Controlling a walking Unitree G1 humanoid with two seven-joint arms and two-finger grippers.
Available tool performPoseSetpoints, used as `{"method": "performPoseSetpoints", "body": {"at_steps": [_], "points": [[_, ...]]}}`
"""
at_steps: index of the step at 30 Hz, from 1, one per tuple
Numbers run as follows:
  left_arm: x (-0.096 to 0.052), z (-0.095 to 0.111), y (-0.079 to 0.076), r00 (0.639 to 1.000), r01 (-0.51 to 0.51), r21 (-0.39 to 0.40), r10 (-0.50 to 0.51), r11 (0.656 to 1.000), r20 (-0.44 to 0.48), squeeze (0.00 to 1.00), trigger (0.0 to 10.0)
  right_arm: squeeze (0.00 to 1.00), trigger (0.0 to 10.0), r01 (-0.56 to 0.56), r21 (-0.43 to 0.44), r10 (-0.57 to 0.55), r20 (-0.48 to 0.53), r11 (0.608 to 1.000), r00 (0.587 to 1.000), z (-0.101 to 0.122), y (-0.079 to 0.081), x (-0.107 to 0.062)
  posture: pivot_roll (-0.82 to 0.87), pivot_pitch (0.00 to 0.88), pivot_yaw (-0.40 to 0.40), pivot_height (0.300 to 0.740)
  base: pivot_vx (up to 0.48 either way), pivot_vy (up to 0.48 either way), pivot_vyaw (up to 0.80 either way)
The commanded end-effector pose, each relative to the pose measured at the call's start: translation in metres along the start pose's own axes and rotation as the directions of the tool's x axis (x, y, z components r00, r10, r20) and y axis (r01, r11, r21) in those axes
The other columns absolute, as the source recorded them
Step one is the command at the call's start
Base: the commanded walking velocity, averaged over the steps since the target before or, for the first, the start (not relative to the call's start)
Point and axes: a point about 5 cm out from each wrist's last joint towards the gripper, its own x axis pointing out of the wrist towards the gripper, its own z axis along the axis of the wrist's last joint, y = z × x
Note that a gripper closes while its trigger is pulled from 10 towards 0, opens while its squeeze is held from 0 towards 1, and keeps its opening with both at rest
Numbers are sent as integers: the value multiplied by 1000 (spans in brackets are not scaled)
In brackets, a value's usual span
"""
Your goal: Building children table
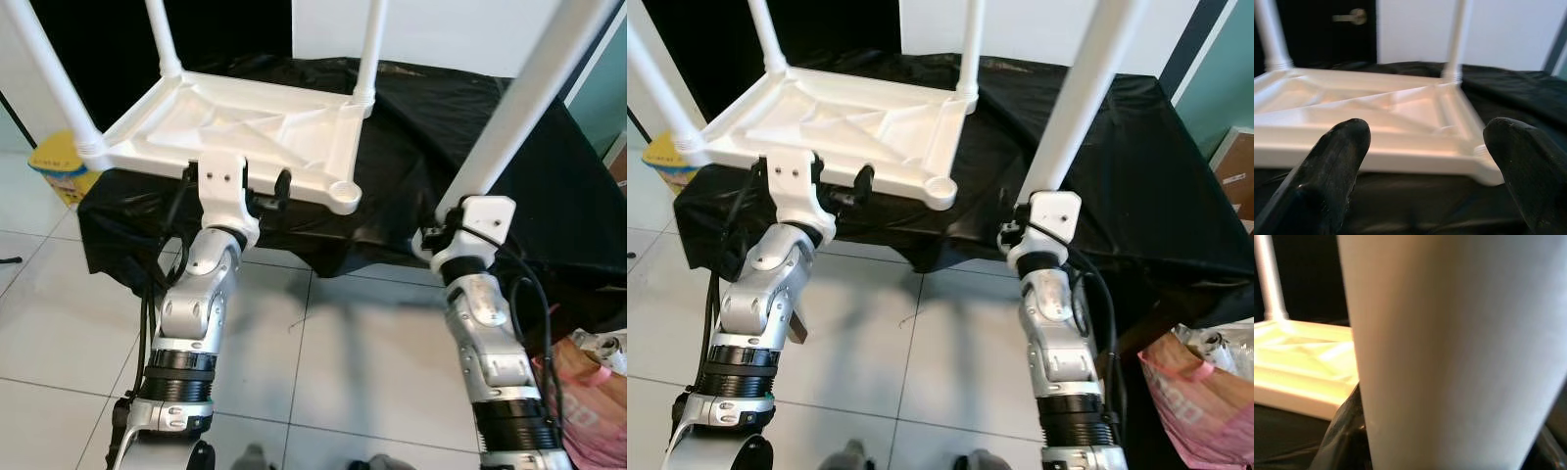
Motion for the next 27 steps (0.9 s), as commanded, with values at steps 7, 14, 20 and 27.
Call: {"method": "performPoseSetpoints", "body": {"at_steps": [7, 14, 20, 27], "points": [[0, 4, -3, 999, -5, 65, 3, 998, 37, 0, 10000, 0, 10000, -20, 8, 20, 3, 1000, 1000, 0, 4, 0, 96, 106, -42, 740, 0, 0, 0], [-2, 3, -4, 1000, 25, 55, -26, 998, 16, 0, 10000, 0, 10000, -31, 9, 31, -1, 999, 1000, 0, 5, 0, 101, 112, -45, 740, 0, 0, 0], [-4, 4, 0, 999, 35, 55, -36, 998, 19, 0, 10000, 0, 10000, -32, 4, 32, -5, 999, 999, -1, 3, 0, 101, 119, -45, 740, 161, 0, 0], [-4, 3, 2, 999, 27, 39, -27, 999, 18, 0, 10000, 0, 10000, -20, -3, 20, -2, 1000, 1000, 0, 0, 0, 93, 125, -45, 740, 270, 0, 0]]}}
